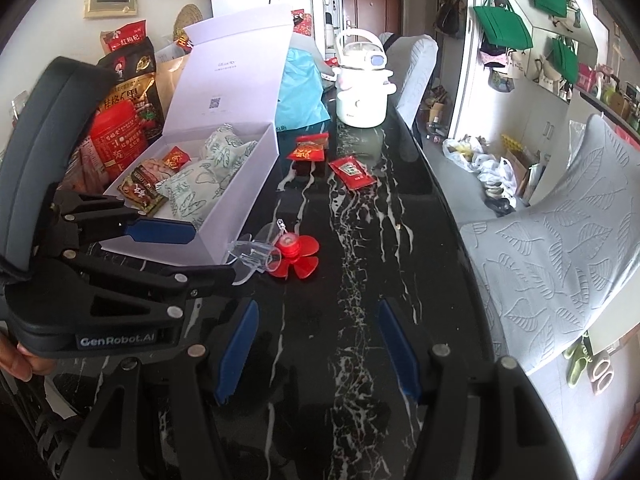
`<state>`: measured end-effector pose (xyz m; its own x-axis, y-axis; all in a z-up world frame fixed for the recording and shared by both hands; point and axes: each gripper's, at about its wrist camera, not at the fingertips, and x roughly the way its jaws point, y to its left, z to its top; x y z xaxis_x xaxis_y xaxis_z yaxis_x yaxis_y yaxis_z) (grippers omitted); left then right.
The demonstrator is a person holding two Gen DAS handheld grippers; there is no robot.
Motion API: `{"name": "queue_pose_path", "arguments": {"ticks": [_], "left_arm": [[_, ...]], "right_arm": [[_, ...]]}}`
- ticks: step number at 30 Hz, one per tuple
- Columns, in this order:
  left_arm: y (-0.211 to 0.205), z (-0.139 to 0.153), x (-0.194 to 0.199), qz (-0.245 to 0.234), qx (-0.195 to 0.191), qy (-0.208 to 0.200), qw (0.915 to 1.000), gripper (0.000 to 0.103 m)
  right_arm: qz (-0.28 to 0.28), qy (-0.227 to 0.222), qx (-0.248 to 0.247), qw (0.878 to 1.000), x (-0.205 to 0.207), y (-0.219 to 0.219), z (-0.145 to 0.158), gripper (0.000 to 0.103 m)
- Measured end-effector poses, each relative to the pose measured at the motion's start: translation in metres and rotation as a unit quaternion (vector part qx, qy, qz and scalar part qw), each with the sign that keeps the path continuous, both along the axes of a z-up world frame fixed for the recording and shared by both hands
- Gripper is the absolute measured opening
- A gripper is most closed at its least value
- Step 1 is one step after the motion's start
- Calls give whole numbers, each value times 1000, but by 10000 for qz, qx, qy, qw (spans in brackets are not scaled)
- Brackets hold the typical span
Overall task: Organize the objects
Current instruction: 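Move both open tools toward the red fan toy and clear plastic piece, then grasp the red fan toy with the right tool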
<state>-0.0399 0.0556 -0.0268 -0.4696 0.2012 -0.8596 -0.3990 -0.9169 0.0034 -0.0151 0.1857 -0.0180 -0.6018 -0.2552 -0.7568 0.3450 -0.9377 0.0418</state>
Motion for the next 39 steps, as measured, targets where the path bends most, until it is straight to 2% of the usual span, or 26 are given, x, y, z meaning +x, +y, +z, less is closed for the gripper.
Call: {"name": "queue_pose_path", "arguments": {"ticks": [5, 12, 18, 27, 32, 39], "left_arm": [[11, 1, -3, -243, 60, 89, 9996, 51], [4, 2, -8, -129, 272, 40, 9995, 51], [-14, 18, -4, 168, 343, 245, 9990, 51], [-49, 11, -23, 708, 430, 31, 9966, 51], [-51, 10, -28, 762, 399, 45, 9963, 51], [-42, 7, -33, 648, 419, -24, 9970, 51]], "right_arm": [[-79, -47, 24, 10000, -10, 7, -5, 64], [-29, -107, -97, 9999, -22, 14, -12, 64], [366, -195, -287, 9987, -35, 1, -23, 64], [1077, -331, -308, 9932, -68, -44, -40, 64], [1254, -418, -185, 9910, -85, -60, -49, 64], [1410, -599, -344, 9876, -93, -60, -61, 63]]}}
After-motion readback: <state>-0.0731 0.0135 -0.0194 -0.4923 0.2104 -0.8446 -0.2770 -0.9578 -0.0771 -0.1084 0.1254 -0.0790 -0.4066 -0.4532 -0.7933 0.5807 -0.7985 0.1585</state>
